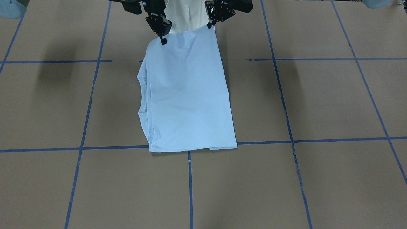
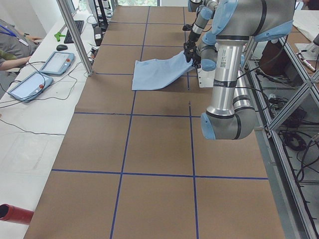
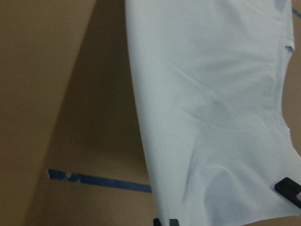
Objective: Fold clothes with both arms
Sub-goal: 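Lift the near shirt edge with both grippers and fold it away from the robot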
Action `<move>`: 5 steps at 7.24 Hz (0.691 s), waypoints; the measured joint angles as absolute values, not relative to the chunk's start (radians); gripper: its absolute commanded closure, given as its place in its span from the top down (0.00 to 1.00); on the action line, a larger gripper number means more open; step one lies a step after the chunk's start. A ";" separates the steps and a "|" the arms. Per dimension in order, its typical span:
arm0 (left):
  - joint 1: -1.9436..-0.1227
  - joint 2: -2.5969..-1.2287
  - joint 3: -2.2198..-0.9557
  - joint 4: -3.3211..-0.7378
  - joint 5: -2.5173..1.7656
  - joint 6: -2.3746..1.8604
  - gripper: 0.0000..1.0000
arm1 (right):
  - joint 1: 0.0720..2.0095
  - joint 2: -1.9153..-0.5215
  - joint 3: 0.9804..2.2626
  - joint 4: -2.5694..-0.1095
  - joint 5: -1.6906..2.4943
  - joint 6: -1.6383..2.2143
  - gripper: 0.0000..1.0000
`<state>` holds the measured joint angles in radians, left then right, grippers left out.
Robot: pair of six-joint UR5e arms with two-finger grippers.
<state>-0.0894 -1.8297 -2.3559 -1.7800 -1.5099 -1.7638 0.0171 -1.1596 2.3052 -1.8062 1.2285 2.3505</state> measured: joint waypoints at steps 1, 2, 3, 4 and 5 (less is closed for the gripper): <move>-0.110 -1.868 -2.399 -1.695 -1.543 -1.754 0.00 | 0.022 -1.132 2.351 -1.884 1.253 2.345 0.00; -0.141 -1.915 -2.408 -1.627 -1.567 -1.730 0.00 | 0.030 -1.112 2.346 -1.918 1.264 2.326 0.00; -0.182 -1.944 -2.387 -1.592 -1.577 -1.688 0.00 | 0.050 -1.095 2.306 -1.918 1.266 2.292 0.00; -0.243 -1.964 -2.331 -1.579 -1.582 -1.631 0.00 | 0.091 -1.078 2.242 -1.876 1.268 2.248 0.00; -0.312 -1.980 -2.259 -1.579 -1.585 -1.566 0.00 | 0.144 -1.066 2.170 -1.810 1.271 2.200 0.00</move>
